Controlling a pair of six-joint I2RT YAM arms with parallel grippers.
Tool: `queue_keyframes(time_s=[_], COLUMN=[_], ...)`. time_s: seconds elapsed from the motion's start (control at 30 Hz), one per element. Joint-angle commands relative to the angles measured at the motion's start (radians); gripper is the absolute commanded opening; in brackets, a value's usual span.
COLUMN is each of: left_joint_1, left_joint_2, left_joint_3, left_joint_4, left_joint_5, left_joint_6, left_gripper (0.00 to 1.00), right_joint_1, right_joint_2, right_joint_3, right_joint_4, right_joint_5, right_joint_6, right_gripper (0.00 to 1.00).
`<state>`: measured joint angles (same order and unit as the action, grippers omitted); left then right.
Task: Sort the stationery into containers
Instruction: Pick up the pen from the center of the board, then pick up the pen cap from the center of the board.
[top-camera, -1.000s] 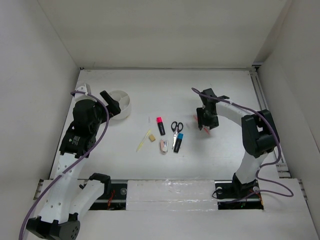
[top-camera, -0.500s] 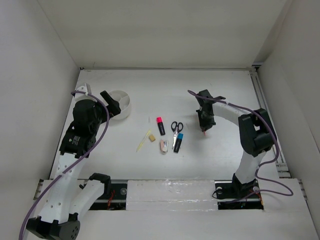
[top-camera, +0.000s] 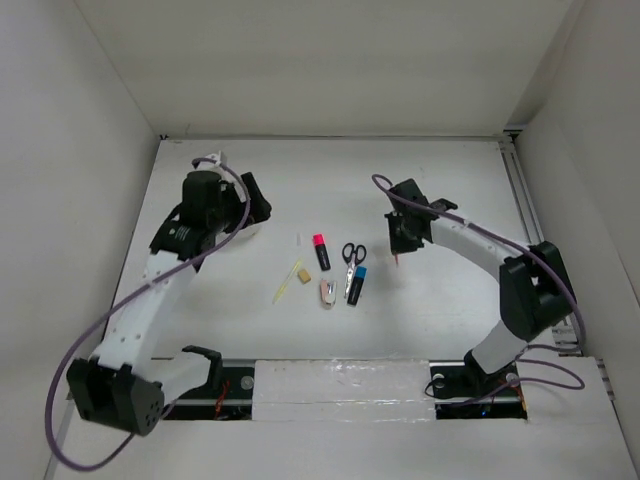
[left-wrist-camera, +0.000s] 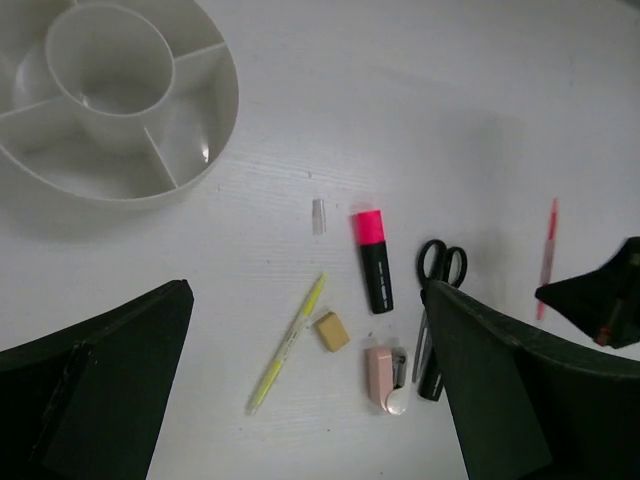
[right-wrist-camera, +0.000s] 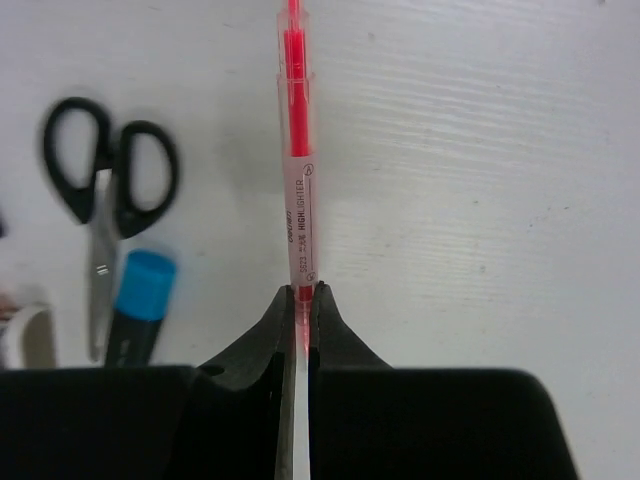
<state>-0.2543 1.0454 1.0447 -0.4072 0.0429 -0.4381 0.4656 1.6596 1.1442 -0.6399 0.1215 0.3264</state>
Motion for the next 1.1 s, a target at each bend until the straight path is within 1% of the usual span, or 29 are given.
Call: queue_keyframes(time_s=[0.0, 0.1, 0.13, 0.2, 0.23, 0.3, 0.33, 0.37, 0.5, 0.57, 0.6, 0.73, 0.77, 0.8, 0.83, 0.87, 0.93, 1.07], left_joint_1=[-0.005, -0.014, -0.014, -0.014, -0.037, -0.101, -0.175, -0.198, -0.209, -0.209, -0.209, -0.218, -0.218, -0.218, -0.218, -0.218, -0.218, -0.218], left_joint_2=[0.147, 0.250, 0.269, 0.297, 0.315, 0.340, 0.376, 0.398, 0.470, 0.505, 0.522, 0.602, 0.614, 0.642, 0.654, 0.663, 0.691, 0.729], left_joint_3=[0.058, 0.069, 0.069, 0.069, 0.069, 0.104, 0.148, 0.169, 0.192, 0.202, 0.218, 0.258, 0.258, 0.268, 0.281, 0.281, 0.290, 0.299], left_joint_4=[-0.024, -0.024, -0.024, -0.024, -0.012, -0.027, -0.047, -0.047, -0.047, -0.047, -0.047, -0.047, -0.047, -0.056, -0.056, -0.056, -0.056, -0.056], left_joint_5=[0.064, 0.080, 0.092, 0.110, 0.110, 0.042, -0.022, -0.046, -0.087, -0.110, -0.110, -0.138, -0.138, -0.150, -0.150, -0.150, -0.161, -0.161], left_joint_6=[0.019, 0.010, 0.010, -0.013, -0.013, -0.037, -0.059, -0.073, -0.119, -0.128, -0.128, -0.128, -0.128, -0.128, -0.128, -0.128, -0.128, -0.139], left_gripper=[1.00, 1.00, 1.00, 1.00, 0.98, 0.98, 1.00, 1.00, 0.98, 0.93, 0.86, 0.72, 0.72, 0.70, 0.66, 0.61, 0.58, 0.56], right_joint_1=[0.053, 0.110, 0.134, 0.143, 0.157, 0.166, 0.166, 0.166, 0.176, 0.176, 0.176, 0.176, 0.176, 0.176, 0.176, 0.176, 0.176, 0.176], right_joint_2=[-0.125, -0.201, -0.219, -0.270, -0.300, -0.325, -0.337, -0.348, -0.405, -0.440, -0.452, -0.495, -0.495, -0.495, -0.495, -0.495, -0.495, -0.495], right_joint_3=[-0.014, -0.035, -0.035, -0.035, -0.044, -0.044, -0.044, -0.044, -0.044, -0.044, -0.055, -0.083, -0.092, -0.092, -0.092, -0.101, -0.101, -0.110], right_joint_4=[0.097, 0.106, 0.106, 0.118, 0.118, 0.131, 0.131, 0.131, 0.131, 0.122, 0.121, 0.143, 0.143, 0.152, 0.152, 0.152, 0.152, 0.163], right_joint_5=[0.023, 0.032, 0.047, 0.047, 0.047, 0.047, 0.038, 0.038, 0.020, 0.020, 0.020, 0.020, 0.011, 0.010, 0.010, 0.010, 0.001, -0.017], right_joint_6=[0.057, 0.082, 0.094, 0.094, 0.094, 0.082, 0.082, 0.071, 0.051, 0.051, 0.042, 0.042, 0.042, 0.033, 0.033, 0.033, 0.033, 0.023], right_gripper=[0.00, 0.00, 0.00, 0.00, 0.00, 0.00, 0.00, 0.00, 0.00, 0.00, 0.00, 0.00, 0.00, 0.00, 0.00, 0.00, 0.00, 0.00])
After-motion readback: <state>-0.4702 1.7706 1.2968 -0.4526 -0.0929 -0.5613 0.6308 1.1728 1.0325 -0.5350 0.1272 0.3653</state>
